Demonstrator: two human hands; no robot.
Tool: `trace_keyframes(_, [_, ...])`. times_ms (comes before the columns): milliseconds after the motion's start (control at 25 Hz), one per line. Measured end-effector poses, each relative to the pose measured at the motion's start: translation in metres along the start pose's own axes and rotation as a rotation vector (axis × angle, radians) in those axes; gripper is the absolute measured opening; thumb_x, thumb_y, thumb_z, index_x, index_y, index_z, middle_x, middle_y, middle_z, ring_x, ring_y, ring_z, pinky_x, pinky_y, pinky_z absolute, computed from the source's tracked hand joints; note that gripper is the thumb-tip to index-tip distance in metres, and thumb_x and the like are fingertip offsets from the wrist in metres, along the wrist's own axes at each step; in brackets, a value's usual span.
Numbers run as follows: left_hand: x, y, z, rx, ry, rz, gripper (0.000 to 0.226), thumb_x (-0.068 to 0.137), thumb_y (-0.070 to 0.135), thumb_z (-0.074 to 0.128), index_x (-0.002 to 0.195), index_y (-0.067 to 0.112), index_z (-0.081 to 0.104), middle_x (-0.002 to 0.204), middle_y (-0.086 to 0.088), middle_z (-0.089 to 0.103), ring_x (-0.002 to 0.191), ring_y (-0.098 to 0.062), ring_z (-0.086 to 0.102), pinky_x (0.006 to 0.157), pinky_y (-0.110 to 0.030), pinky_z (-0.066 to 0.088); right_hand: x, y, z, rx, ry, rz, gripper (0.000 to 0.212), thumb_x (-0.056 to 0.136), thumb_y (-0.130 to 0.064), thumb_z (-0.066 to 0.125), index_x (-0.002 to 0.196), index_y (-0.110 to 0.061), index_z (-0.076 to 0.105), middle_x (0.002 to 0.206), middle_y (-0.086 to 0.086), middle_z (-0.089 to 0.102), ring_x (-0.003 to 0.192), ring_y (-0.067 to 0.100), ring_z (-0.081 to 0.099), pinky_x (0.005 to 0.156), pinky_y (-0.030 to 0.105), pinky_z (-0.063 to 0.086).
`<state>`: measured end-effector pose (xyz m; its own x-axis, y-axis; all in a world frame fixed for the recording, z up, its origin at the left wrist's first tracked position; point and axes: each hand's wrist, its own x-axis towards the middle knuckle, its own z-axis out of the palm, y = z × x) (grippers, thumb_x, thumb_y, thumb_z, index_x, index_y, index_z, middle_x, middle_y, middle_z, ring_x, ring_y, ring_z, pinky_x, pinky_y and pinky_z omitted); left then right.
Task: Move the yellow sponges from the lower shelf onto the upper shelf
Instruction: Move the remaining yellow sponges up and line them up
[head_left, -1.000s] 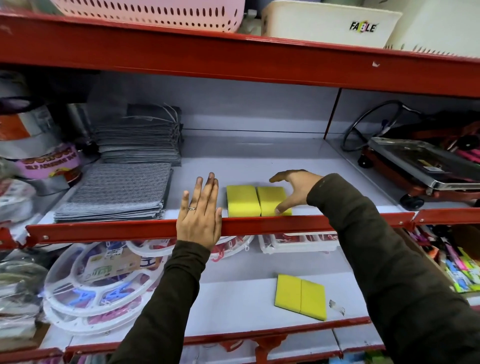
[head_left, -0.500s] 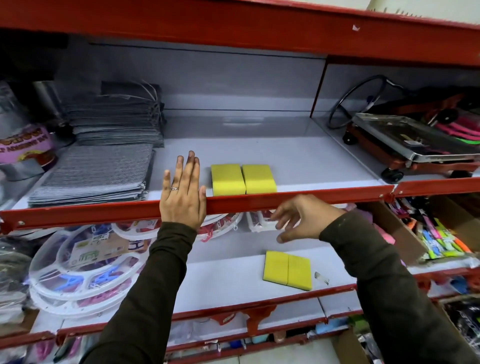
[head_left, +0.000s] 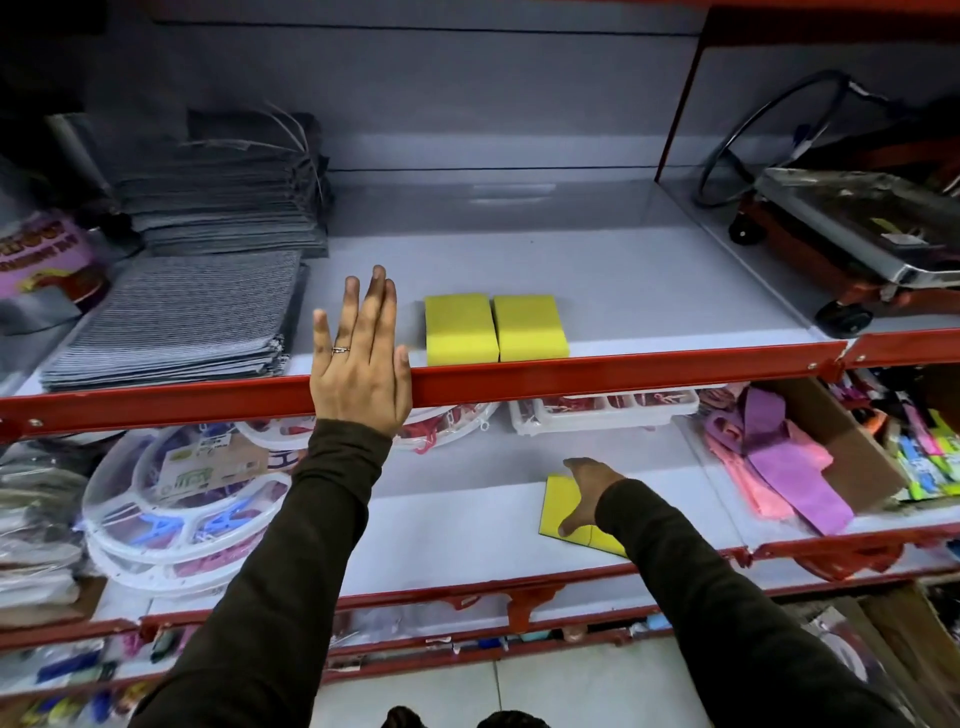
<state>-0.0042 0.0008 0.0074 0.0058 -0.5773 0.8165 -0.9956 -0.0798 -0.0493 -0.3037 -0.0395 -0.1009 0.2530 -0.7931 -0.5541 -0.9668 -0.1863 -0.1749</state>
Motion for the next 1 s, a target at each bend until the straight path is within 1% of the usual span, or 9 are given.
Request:
trace_keyframes(120, [0.0,0.0,0.001,0.012,0.005,0.007,0.06,0.104,0.033,0.015,0.16,0.01,0.017,0.166,-0.006,0.024,0.155,-0.023,0.014,0.126,-0.04,-0.011,0.019,0.001,0.021,-0.154,0.01,-0.009,0.124,0.061,-0.049,0.083,0.154,-0.009,0.011,0.162,0.011,0.019,0.15,0.028,0.019,0.123,0.043,0.015])
trace_keyframes(200, [0.0,0.0,0.0,0.016,-0.001,0.01,0.061,0.104,0.032,0.016,0.161,0.011,0.016,0.166,-0.007,0.024,0.155,-0.023,0.015,0.126,-0.04,-0.012,0.023,0.001,0.034,-0.202,0.003,-0.009,0.123,0.063,-0.046,0.082,0.154,-0.009,0.008,0.162,0.012,0.018,0.151,0.029,0.015,0.123,0.047,0.008])
trace_keyframes(320, [0.001,0.001,-0.002,0.018,-0.005,0.008,0.061,0.104,0.032,0.016,0.16,0.01,0.018,0.165,-0.007,0.026,0.155,-0.024,0.017,0.126,-0.041,-0.011,0.02,0.0,0.043,-0.219,0.042,-0.01,0.112,0.067,-0.031,0.078,0.154,-0.011,0.01,0.156,0.013,0.029,0.146,0.028,0.027,0.124,0.048,0.008])
trace_keyframes(520, [0.002,0.004,-0.006,0.012,-0.041,-0.007,0.061,0.104,0.033,0.014,0.159,0.008,0.02,0.166,-0.008,0.024,0.155,-0.024,0.015,0.126,-0.04,-0.012,-0.009,-0.011,0.021,-0.235,0.16,-0.111,0.109,0.068,-0.039,0.076,0.153,-0.01,0.014,0.152,0.015,0.035,0.143,0.031,0.032,0.123,0.051,0.007])
trace_keyframes(640, [0.002,0.005,-0.009,0.001,-0.058,-0.034,0.062,0.103,0.033,0.015,0.16,0.008,0.019,0.167,-0.008,0.02,0.155,-0.025,0.014,0.126,-0.04,-0.013,-0.04,-0.02,0.0,-0.223,0.221,-0.164,0.108,0.066,-0.033,0.077,0.153,-0.012,0.016,0.152,0.014,0.036,0.142,0.03,0.033,0.122,0.052,0.006])
trace_keyframes(760, [0.003,0.009,-0.013,-0.01,-0.06,-0.068,0.062,0.103,0.031,0.018,0.159,0.005,0.019,0.167,-0.01,0.018,0.155,-0.029,0.016,0.126,-0.04,-0.013,-0.078,-0.028,-0.027,-0.228,0.228,-0.202,0.11,0.066,-0.032,0.08,0.153,-0.013,0.016,0.153,0.012,0.034,0.143,0.029,0.032,0.122,0.052,0.005])
trace_keyframes(840, [0.002,0.013,-0.015,-0.018,-0.059,-0.1,0.062,0.103,0.03,0.019,0.159,0.004,0.018,0.167,-0.011,0.017,0.155,-0.029,0.015,0.126,-0.039,-0.012,-0.107,-0.035,-0.05,-0.219,0.217,-0.221,0.111,0.065,-0.034,0.081,0.153,-0.014,0.016,0.153,0.012,0.035,0.143,0.028,0.033,0.123,0.049,0.009])
trace_keyframes(920, [0.002,0.017,-0.016,-0.022,-0.062,-0.123,0.062,0.103,0.029,0.019,0.159,0.004,0.018,0.167,-0.012,0.017,0.155,-0.029,0.014,0.126,-0.038,-0.012,-0.139,-0.041,-0.077,-0.191,0.248,-0.23,0.112,0.062,-0.037,0.083,0.153,-0.015,0.019,0.151,0.01,0.037,0.139,0.029,0.038,0.12,0.043,0.023])
trace_keyframes(1000, [0.003,0.019,-0.016,-0.03,-0.062,-0.143,0.061,0.103,0.029,0.019,0.159,0.003,0.018,0.167,-0.013,0.018,0.155,-0.028,0.015,0.126,-0.037,-0.013,-0.17,-0.044,-0.111,-0.151,0.347,-0.249,0.114,0.058,-0.042,0.082,0.152,-0.017,0.023,0.147,0.009,0.041,0.133,0.029,0.044,0.111,0.041,0.036])
